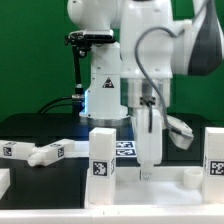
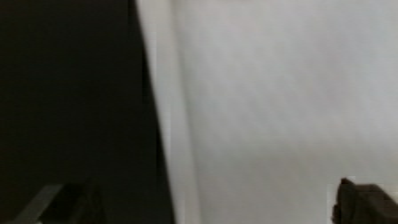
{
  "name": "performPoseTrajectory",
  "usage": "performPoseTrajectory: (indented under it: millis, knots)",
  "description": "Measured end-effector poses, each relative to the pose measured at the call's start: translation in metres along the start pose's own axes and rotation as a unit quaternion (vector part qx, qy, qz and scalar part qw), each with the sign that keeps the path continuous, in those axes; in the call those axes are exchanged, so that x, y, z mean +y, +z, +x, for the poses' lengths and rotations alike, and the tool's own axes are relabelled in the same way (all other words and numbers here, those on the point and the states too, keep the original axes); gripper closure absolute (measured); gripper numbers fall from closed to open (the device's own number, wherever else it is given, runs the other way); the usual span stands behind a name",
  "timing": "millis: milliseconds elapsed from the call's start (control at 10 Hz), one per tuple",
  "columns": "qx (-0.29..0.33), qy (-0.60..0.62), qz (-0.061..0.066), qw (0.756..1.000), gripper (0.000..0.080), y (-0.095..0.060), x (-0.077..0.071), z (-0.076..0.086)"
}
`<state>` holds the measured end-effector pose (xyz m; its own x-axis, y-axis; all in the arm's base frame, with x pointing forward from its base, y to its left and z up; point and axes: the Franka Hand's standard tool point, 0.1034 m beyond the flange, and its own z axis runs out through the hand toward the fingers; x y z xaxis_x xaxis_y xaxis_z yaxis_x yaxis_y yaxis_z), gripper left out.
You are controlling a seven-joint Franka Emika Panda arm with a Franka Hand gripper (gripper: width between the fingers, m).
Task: Assemble desk
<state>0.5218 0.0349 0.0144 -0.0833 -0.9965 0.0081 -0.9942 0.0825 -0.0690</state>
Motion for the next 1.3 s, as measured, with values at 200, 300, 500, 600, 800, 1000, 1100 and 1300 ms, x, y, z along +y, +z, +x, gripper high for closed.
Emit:
performPoseTrajectory:
  millis: [200,300,500,600,800,1000,1100,1300]
  knots:
    - [0.004,-0.006,0.001,1.0,0.015,0.0066,0.0022,-0.002]
    - [0.007,-0.01,0.014,1.0,0.015,0.0068,0.0017,0.0015]
    - [0.004,-0.013,0.01,1.0,0.015,0.0073,0.0024,0.004]
    - [0.004,-0.014,0.01,1.0,0.025,0.0075,0.0026,0.0037]
    - [0.004,-0.015,0.01,1.0,0.0417,0.0076,0.0028,0.0035]
    - [0.004,-0.015,0.009,1.0,0.0593,0.008,0.0036,0.0034]
    - [0.003,-0.02,0.005,1.0,0.0753,0.0083,0.0055,0.0033]
    - [-0.004,-0.028,0.004,1.0,0.0757,0.0016,0.0056,0.0049]
